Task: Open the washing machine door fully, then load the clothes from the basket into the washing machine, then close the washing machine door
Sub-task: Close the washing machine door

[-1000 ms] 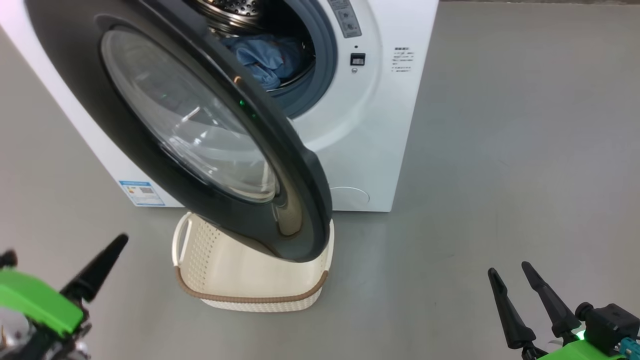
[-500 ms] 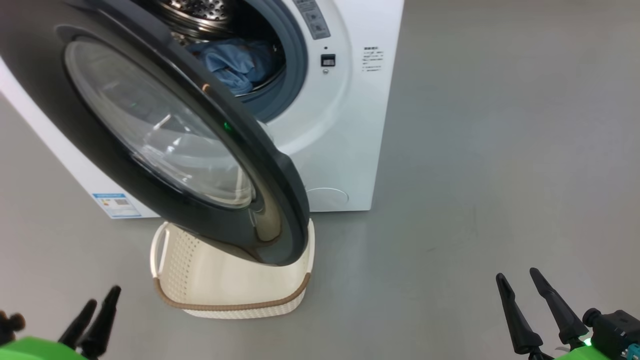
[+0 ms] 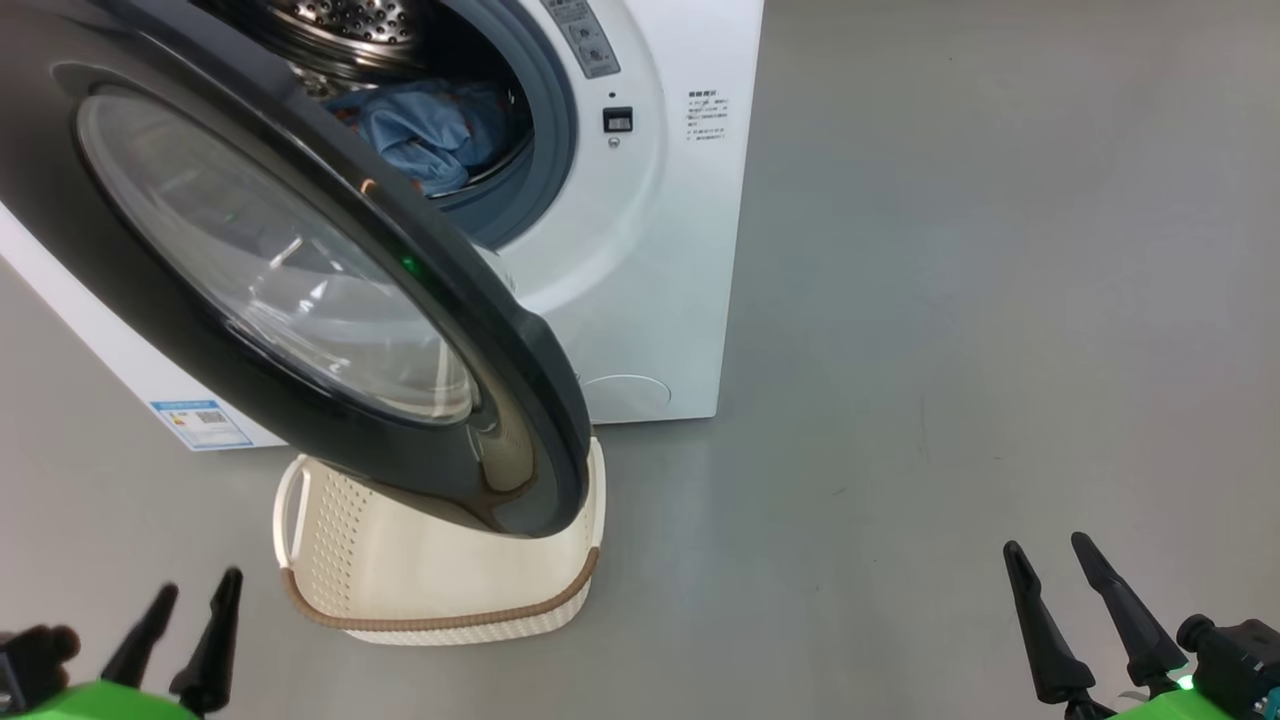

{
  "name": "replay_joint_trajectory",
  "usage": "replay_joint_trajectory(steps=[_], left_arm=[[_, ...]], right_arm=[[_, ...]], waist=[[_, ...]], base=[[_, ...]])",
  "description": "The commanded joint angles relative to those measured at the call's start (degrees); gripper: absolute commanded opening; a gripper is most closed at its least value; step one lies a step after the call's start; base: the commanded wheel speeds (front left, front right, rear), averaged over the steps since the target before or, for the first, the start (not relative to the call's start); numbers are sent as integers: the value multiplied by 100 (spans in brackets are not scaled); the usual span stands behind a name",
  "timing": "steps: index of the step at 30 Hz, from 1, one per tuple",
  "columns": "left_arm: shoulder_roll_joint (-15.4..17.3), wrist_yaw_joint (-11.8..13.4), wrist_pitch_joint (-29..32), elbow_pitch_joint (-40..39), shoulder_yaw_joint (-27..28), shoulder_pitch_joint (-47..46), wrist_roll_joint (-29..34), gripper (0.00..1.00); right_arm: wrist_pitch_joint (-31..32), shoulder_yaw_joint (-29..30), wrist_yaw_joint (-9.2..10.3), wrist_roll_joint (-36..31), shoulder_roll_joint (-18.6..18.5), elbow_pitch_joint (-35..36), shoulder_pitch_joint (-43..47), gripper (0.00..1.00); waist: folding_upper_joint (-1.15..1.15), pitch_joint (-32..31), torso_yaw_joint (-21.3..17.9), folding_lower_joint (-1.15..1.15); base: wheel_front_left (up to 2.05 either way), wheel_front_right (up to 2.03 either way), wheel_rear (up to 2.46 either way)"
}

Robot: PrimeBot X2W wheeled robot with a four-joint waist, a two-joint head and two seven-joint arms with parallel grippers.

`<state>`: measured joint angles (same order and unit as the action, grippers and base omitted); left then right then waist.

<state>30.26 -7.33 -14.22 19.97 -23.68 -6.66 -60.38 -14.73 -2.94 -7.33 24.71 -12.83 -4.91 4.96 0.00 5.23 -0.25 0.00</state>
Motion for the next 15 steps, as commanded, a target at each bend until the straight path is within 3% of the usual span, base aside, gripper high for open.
replay_joint_trajectory(steps=[1,10,15], left_arm=[[8,-15,-75,-80,575,-215,585,100],[-888,-15,-77,-468,1808,240,2460,100],[-1351,-15,-77,-716,2305,520,3173,100]], right_arm=[[-27,-86,-16,-13,-88,144,-14,100],[-27,-73,-16,-16,-89,153,-21,100],[-27,-95,-16,-4,-100,144,-7,100]], waist=[[0,-5,-5,0],[0,-42,4,0],[0,-84,6,0]], base=[[0,0,0],[0,0,0],[0,0,0]])
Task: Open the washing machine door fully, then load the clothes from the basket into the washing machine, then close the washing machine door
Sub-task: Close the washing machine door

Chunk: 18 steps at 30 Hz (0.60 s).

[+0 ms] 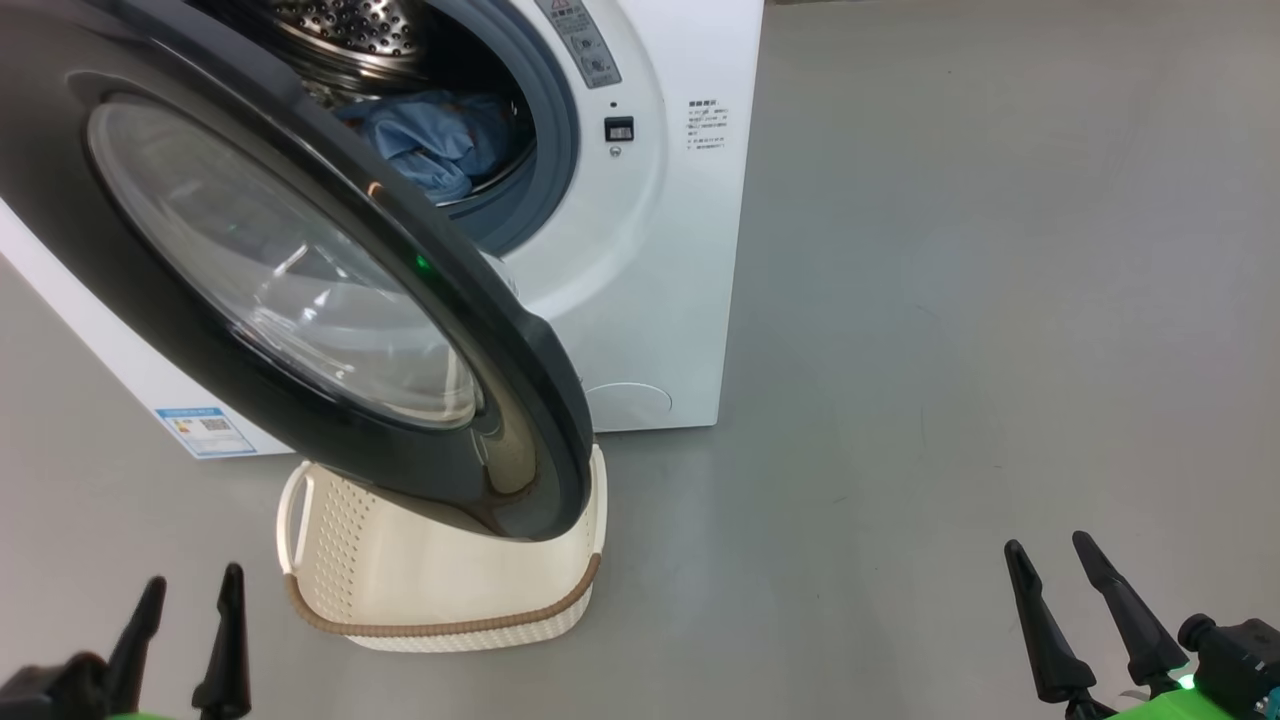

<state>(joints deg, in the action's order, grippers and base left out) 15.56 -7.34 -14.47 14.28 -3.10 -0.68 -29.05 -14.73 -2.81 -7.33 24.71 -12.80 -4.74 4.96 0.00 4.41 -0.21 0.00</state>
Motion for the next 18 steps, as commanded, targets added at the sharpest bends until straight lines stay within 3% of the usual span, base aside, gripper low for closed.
replay_joint_trajectory(steps=[1,9,18], left_arm=[[38,-14,-52,-177,345,-38,129,100],[-204,-14,-52,-106,530,112,416,100],[-249,-14,-52,-130,536,138,465,100]], right_arm=[[-27,-112,-16,-2,-103,126,-3,100],[-27,-128,-16,-3,-97,105,21,100],[-27,-141,-16,-7,-89,99,20,100]], waist=[[0,-5,5,0],[0,-38,13,0],[0,-114,61,0]], base=[[0,0,0],[0,0,0],[0,0,0]])
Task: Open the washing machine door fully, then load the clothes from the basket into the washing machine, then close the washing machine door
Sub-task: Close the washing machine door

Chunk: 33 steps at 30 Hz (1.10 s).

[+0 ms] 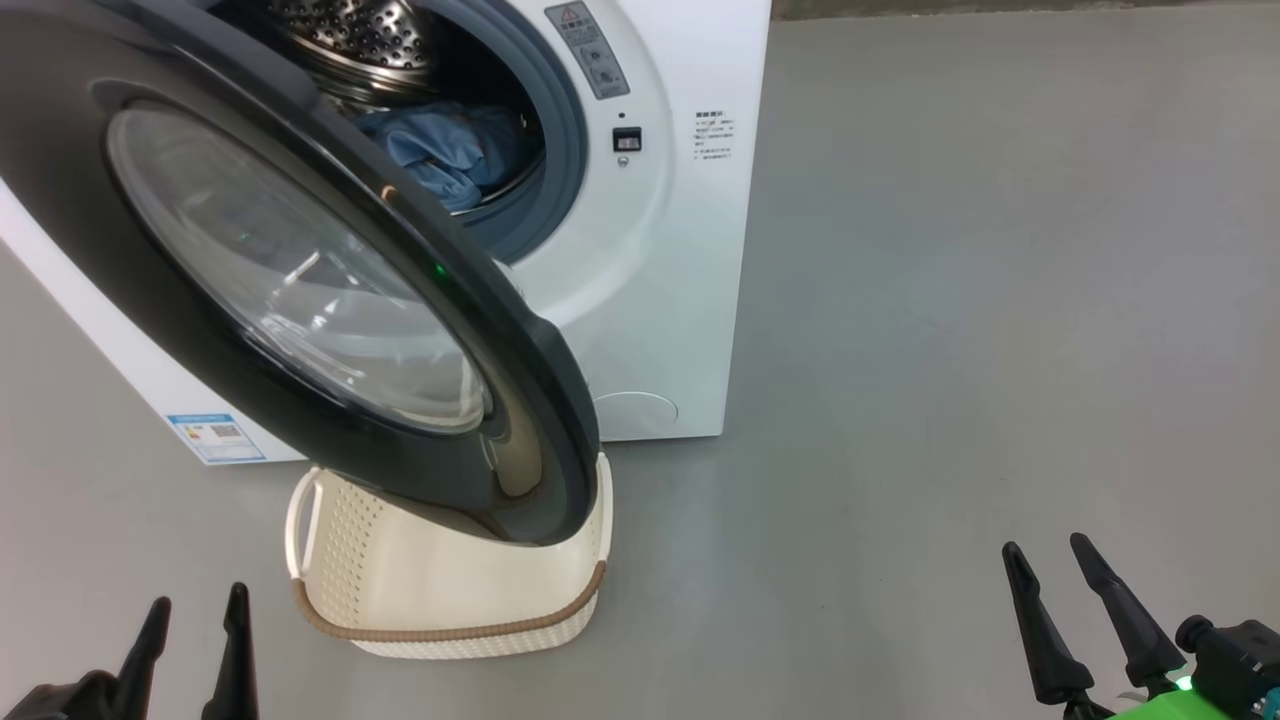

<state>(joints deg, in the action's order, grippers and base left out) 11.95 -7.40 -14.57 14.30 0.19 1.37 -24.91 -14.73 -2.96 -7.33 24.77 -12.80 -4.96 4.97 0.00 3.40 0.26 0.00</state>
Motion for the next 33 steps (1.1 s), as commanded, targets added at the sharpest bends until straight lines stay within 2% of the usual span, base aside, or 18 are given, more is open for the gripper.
replay_joint_trajectory(steps=[1,2,3,4,5,13,20,27,33], left_arm=[[107,-9,-42,-134,195,-64,46,100],[103,-9,-42,-131,181,-66,41,100],[95,-9,-42,-129,176,-73,34,100],[86,-9,-42,-125,174,-82,28,100],[63,-9,-42,-122,178,-107,16,100],[-23,-9,-42,-178,207,-159,27,100],[-109,-9,-42,-305,211,-195,43,100],[-203,-9,-42,-380,129,-221,68,100],[-245,-9,-42,-401,83,-258,67,100]], right_arm=[[-27,-129,-16,-11,-80,119,14,100],[-27,-136,-16,-7,-73,117,5,79],[-27,-145,-16,-1,-65,115,-11,47],[-27,-166,-16,7,-59,122,-36,33],[-27,-219,-16,20,-48,146,-114,0],[-27,-523,-16,38,12,345,-750,0],[-27,-871,-16,98,115,866,-1615,0],[-27,-1524,-16,139,280,1375,-2160,0],[-27,-2167,-16,227,349,1502,-2360,0]], waist=[[0,-24,27,0],[0,-31,44,0],[0,-38,62,0],[0,-41,79,0],[0,-38,117,0],[0,-39,241,0],[0,-59,439,0],[0,-58,694,0],[0,-1,903,0]], base=[[0,0,0],[0,0,0],[0,0,0],[0,0,0],[0,0,0],[0,0,0],[0,0,0],[0,0,0],[0,0,0]])
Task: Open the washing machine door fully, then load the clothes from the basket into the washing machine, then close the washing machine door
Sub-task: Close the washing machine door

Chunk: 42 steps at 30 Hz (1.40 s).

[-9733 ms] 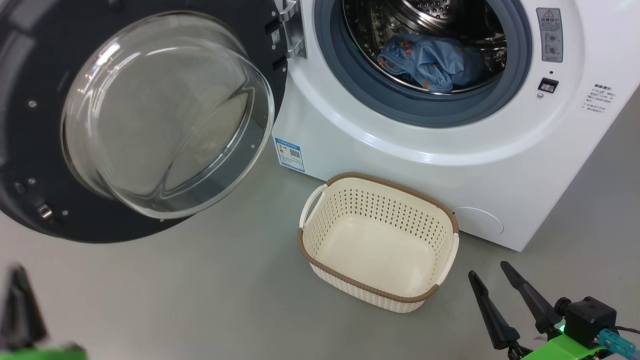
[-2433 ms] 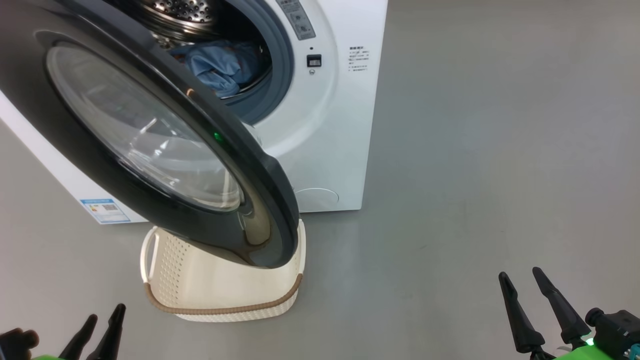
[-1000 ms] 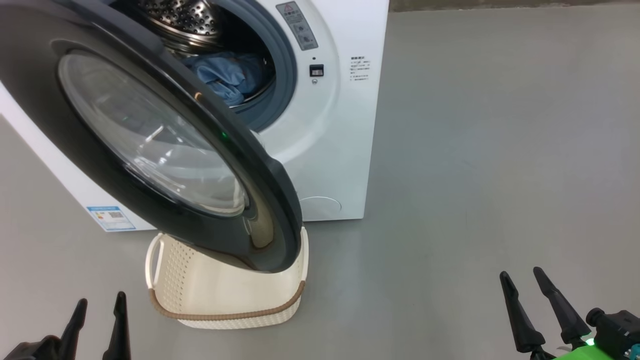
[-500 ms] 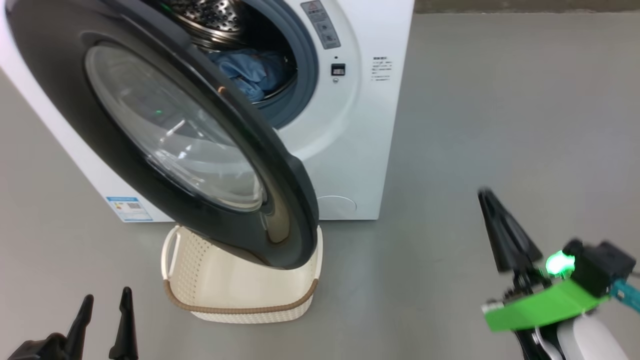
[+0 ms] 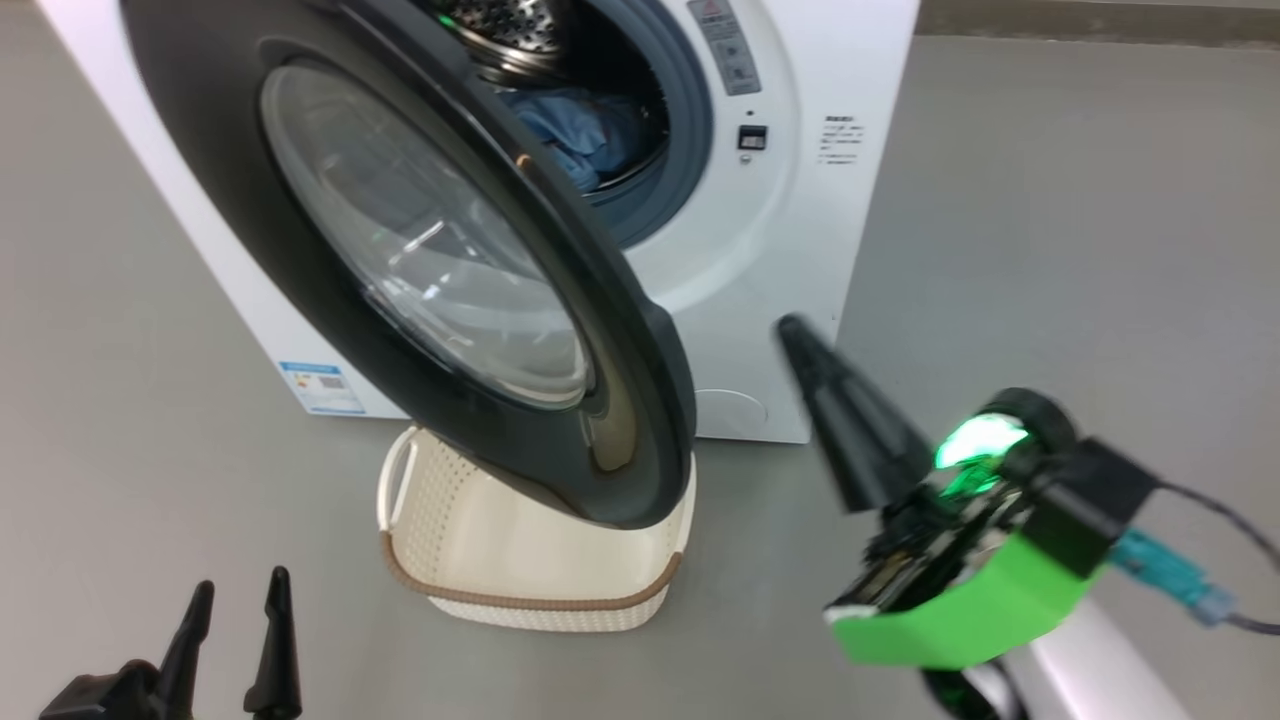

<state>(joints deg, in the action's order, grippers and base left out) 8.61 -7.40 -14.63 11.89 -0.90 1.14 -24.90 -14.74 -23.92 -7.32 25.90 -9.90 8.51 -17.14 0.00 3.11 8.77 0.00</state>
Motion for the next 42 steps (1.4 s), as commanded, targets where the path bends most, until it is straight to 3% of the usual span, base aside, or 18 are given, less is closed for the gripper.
replay_joint_trajectory(steps=[1,9,20,33,42], left_arm=[[81,-9,-37,-162,183,-237,65,100],[1,-9,-37,-172,138,-325,56,100],[-96,-9,-37,-146,28,-538,28,100],[-156,-9,-37,-143,-95,-716,13,100],[-200,-9,-37,-247,-133,-851,28,100]], right_arm=[[-26,-194,-17,136,64,127,-159,0],[-26,-1119,-17,323,-10,-526,-270,0],[-26,-1576,-17,645,-118,-1633,-561,0],[-26,-1347,-17,643,12,-2276,-958,0],[-26,-748,-17,553,-33,-2376,-1217,0]], waist=[[0,39,78,0],[0,218,277,0],[0,551,492,0],[0,806,626,0],[0,1023,715,0]], base=[[0,0,0],[0,0,0],[0,0,0],[0,0,0],[0,0,0]])
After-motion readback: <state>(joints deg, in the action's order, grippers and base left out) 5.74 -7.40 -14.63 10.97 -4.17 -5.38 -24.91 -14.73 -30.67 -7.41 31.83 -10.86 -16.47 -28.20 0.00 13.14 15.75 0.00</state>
